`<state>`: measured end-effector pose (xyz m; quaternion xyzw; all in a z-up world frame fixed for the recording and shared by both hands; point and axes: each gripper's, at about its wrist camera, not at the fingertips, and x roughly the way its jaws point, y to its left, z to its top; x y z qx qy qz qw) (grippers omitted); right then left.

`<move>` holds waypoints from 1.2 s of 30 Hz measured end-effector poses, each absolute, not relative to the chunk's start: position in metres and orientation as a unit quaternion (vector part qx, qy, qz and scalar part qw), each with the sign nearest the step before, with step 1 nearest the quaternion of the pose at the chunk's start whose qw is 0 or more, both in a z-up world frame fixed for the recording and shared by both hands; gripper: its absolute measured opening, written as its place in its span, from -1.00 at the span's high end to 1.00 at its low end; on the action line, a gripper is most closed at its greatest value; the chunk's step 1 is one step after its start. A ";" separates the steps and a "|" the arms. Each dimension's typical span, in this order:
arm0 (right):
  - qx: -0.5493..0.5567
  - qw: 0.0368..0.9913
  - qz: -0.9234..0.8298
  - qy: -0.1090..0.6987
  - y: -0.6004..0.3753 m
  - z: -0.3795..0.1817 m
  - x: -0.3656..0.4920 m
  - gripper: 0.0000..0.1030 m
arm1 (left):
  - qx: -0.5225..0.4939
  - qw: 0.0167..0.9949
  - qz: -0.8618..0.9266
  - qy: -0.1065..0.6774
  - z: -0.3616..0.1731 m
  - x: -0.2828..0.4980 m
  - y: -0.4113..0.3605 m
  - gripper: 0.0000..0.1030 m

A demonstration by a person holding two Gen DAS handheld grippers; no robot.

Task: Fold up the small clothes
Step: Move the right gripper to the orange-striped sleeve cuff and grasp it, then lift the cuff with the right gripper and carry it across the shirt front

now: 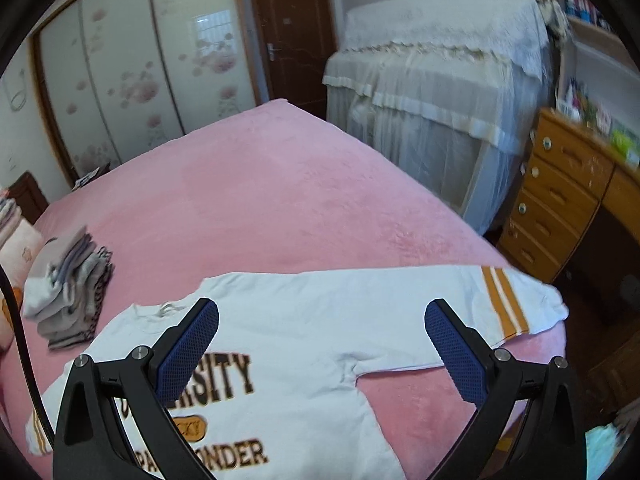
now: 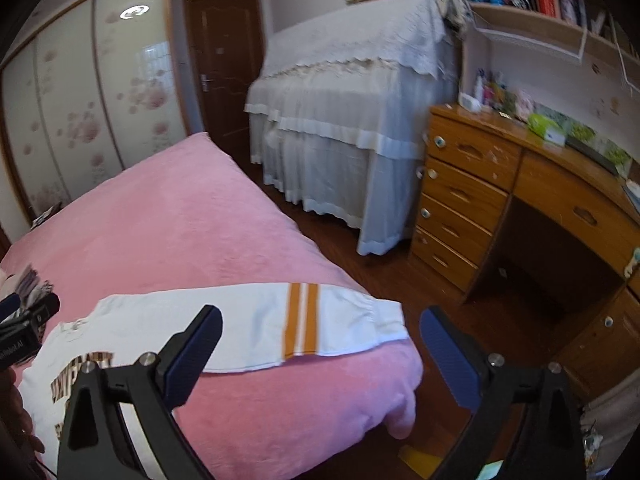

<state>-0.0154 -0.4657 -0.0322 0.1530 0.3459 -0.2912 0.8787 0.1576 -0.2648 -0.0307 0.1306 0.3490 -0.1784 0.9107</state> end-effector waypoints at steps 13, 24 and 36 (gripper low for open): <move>0.332 0.815 -0.251 0.403 -0.547 -0.170 -0.018 -0.52 | 0.171 0.868 -0.212 0.414 -0.147 0.193 -0.353 -0.98; 0.408 0.784 -0.263 0.388 -0.582 -0.215 -0.001 -0.15 | 0.187 0.860 -0.221 0.419 -0.169 0.193 -0.379 -0.98; 0.371 0.813 -0.266 0.361 -0.583 -0.196 0.009 0.67 | 0.169 0.867 -0.214 0.416 -0.158 0.189 -0.367 -0.98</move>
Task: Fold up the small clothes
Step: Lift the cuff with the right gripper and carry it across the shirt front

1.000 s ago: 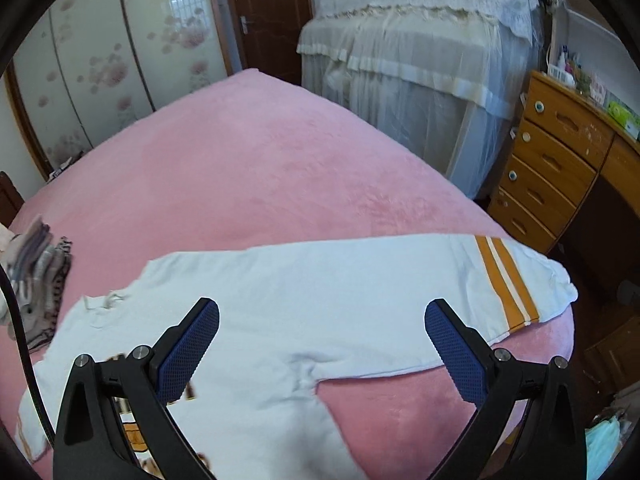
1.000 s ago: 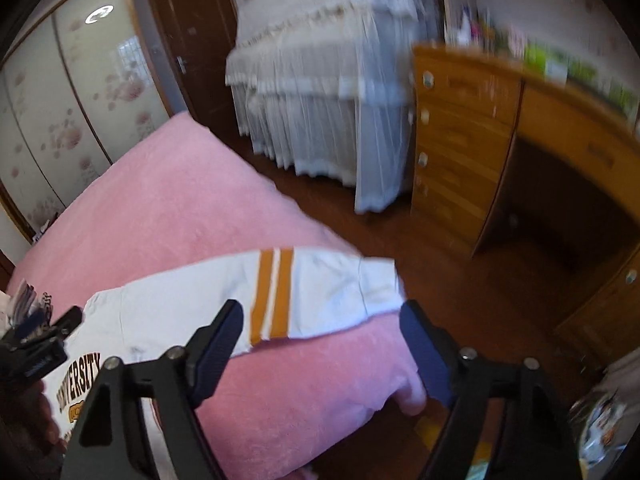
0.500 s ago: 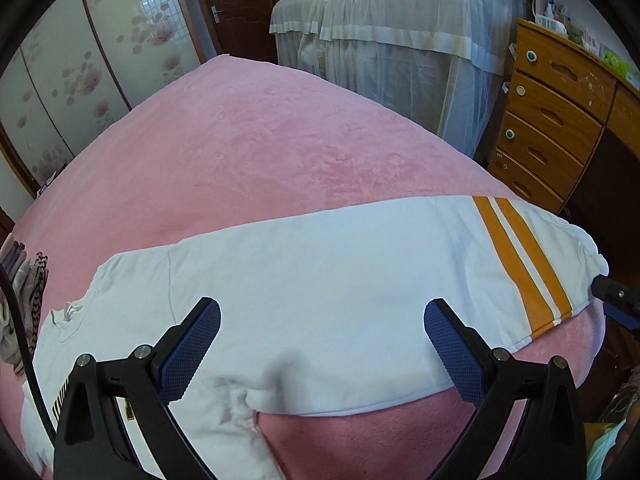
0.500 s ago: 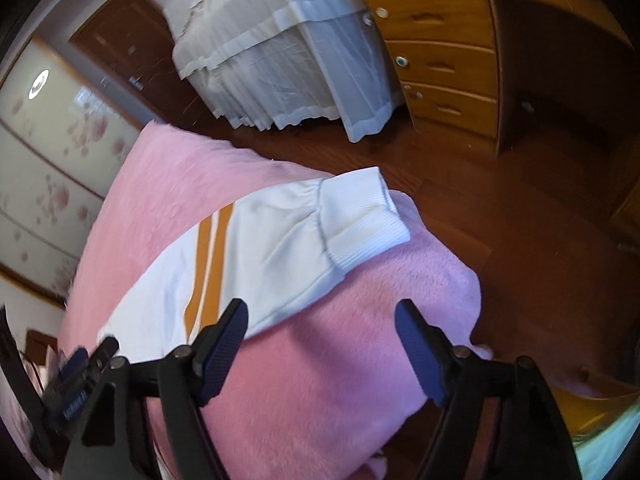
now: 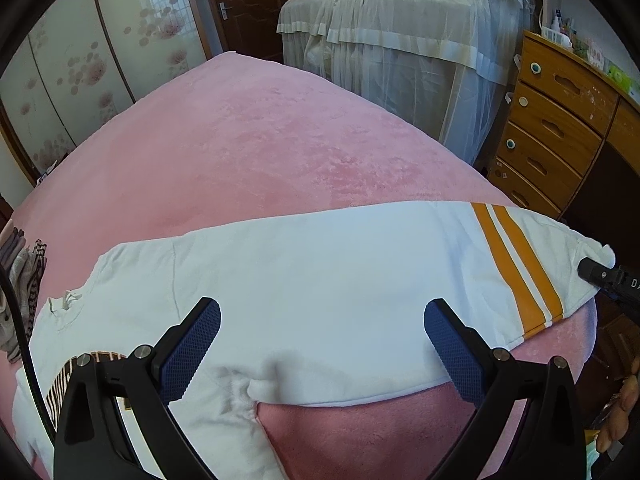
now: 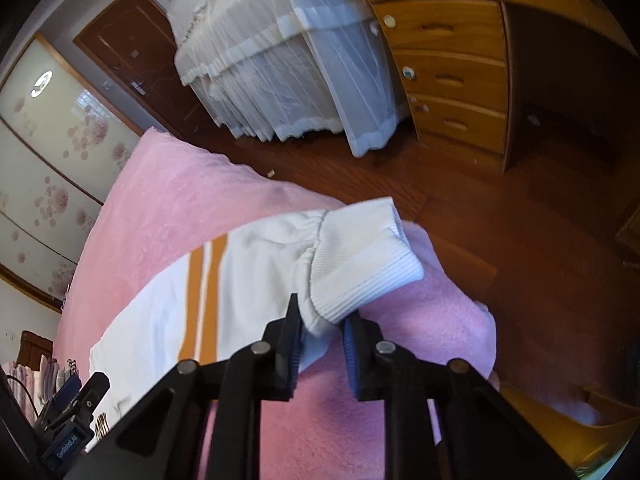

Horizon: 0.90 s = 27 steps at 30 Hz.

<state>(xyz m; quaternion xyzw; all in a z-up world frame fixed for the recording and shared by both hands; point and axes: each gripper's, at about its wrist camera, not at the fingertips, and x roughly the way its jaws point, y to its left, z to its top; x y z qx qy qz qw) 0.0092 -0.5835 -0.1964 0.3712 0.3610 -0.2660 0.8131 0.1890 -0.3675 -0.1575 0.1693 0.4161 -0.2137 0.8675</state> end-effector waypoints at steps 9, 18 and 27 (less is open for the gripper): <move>0.312 0.879 -0.198 0.302 -0.530 -0.114 0.025 0.68 | 0.154 0.883 -0.194 0.400 -0.126 0.181 -0.324 -0.98; 0.240 0.925 -0.091 0.279 -0.436 -0.050 0.054 0.68 | 0.137 0.900 -0.142 0.388 -0.090 0.173 -0.232 -0.98; 0.200 0.934 0.003 0.297 -0.340 -0.045 0.093 0.68 | 0.063 0.915 -0.064 0.393 -0.063 0.182 -0.098 -0.98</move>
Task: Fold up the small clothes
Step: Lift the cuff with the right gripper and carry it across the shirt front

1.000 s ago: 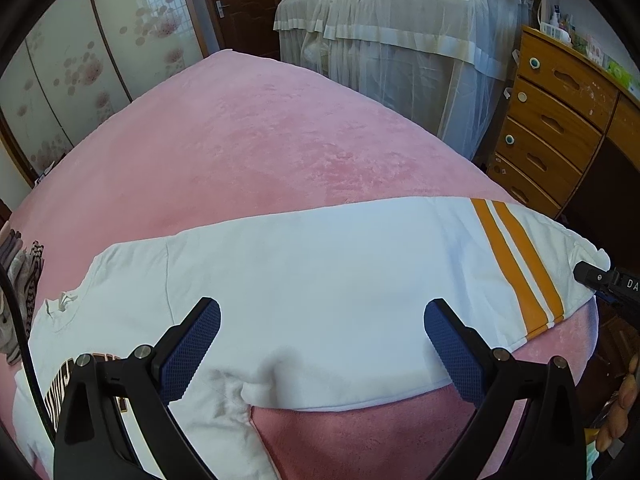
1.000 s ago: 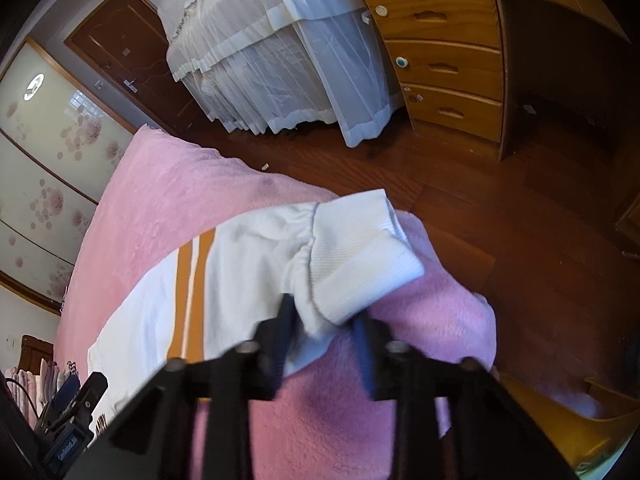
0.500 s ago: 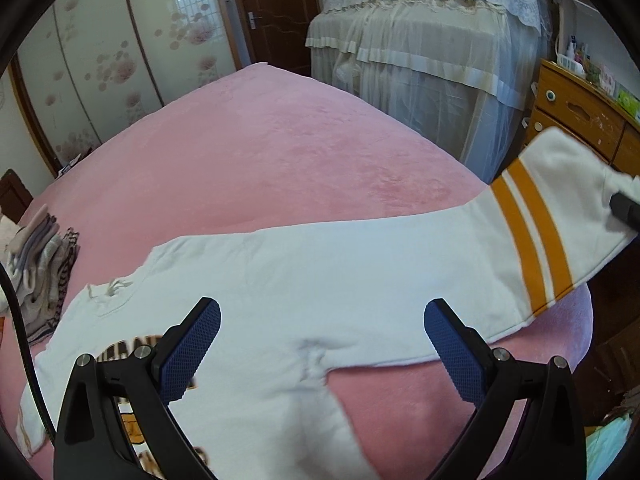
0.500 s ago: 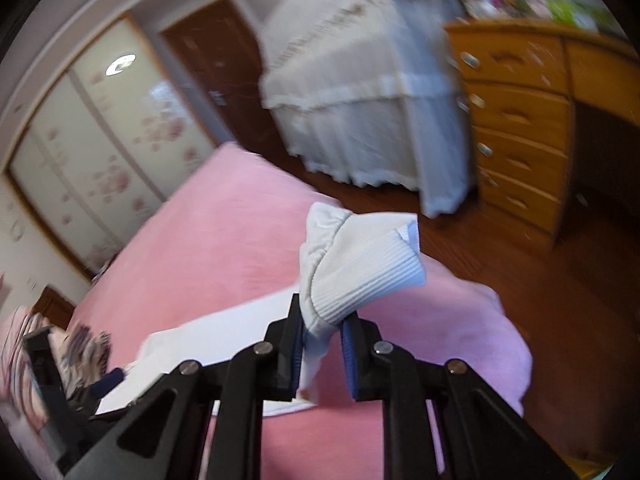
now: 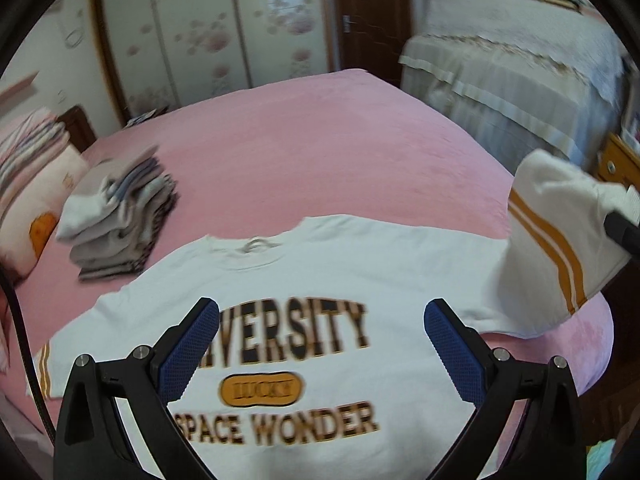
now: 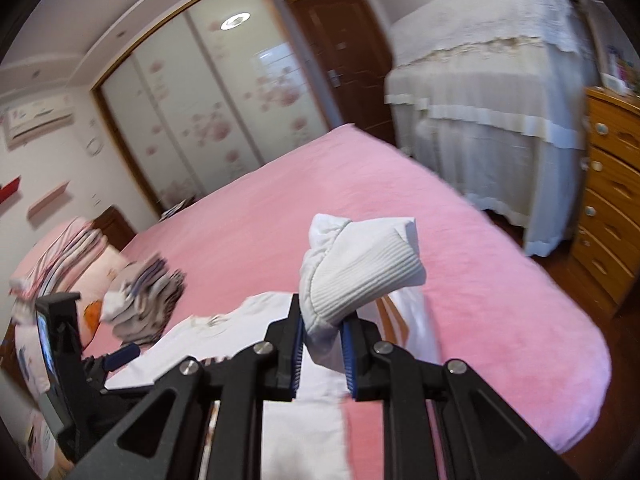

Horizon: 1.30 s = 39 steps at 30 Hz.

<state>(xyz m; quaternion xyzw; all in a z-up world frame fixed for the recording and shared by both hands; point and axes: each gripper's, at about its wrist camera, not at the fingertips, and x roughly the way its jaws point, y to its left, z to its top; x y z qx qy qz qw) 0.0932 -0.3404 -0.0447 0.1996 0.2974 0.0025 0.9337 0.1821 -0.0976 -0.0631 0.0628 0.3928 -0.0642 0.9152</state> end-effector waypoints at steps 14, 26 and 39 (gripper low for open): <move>0.092 0.915 0.114 0.377 -0.170 -0.118 0.174 0.68 | -0.022 0.902 0.014 0.431 -0.117 0.206 0.042 -0.98; -0.023 0.882 0.159 0.444 -0.078 -0.194 0.195 0.59 | -0.056 0.883 0.046 0.463 -0.161 0.215 0.091 -0.98; -0.009 0.870 0.209 0.446 -0.082 -0.199 0.159 0.00 | -0.075 0.866 -0.013 0.494 -0.182 0.219 0.080 -0.98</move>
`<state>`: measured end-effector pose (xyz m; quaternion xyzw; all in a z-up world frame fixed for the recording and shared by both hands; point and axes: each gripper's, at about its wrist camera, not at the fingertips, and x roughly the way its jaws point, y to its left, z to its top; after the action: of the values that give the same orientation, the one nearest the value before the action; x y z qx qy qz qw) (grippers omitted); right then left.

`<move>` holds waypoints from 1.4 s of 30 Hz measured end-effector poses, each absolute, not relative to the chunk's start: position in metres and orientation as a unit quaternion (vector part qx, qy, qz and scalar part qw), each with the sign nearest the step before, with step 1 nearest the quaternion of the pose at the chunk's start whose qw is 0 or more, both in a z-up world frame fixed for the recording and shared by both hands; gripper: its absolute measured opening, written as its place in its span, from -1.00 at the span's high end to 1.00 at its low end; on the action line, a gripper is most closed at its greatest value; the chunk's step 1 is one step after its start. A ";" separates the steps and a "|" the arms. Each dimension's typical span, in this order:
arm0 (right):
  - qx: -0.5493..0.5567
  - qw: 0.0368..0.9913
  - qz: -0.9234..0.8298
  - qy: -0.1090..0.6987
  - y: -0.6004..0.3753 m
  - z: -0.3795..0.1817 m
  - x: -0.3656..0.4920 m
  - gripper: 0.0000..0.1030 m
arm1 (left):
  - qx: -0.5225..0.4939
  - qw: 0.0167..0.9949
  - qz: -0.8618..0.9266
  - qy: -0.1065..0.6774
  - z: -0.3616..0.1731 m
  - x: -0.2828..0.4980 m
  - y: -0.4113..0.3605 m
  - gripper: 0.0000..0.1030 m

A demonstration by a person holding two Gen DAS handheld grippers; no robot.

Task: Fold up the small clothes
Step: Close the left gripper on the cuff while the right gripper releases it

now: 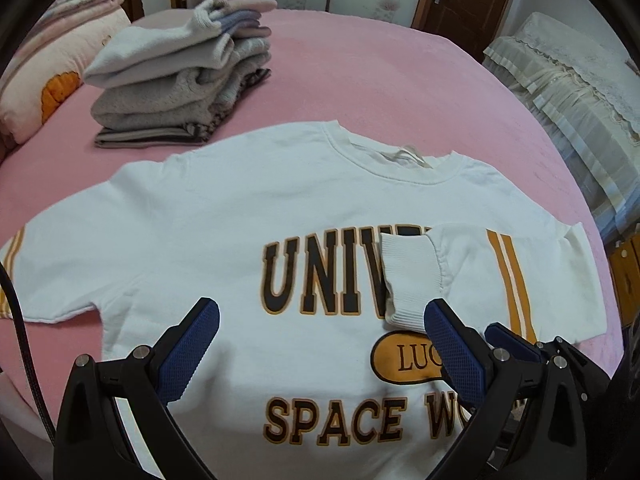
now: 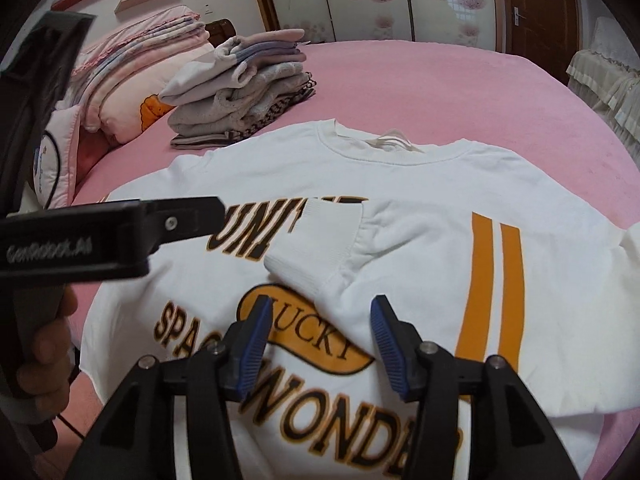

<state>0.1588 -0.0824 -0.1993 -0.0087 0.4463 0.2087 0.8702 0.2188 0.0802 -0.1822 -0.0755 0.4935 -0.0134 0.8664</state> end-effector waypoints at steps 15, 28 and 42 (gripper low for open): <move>0.058 0.889 0.149 0.429 -0.147 -0.179 0.142 0.00 | -0.289 0.755 -0.136 0.572 -0.245 0.257 0.078 -0.43; 0.082 0.892 0.102 0.433 -0.190 -0.183 0.135 0.00 | -0.373 0.713 -0.174 0.568 -0.263 0.269 0.055 -0.07; 0.041 0.910 0.034 0.412 -0.226 -0.167 0.119 0.00 | -0.203 0.846 -0.136 0.474 -0.166 0.270 0.010 0.83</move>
<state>0.1193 -0.2259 -0.1668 0.0413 0.4122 0.0343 0.9095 0.2700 0.0099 -0.1659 -0.2029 0.4743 -0.1356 0.8459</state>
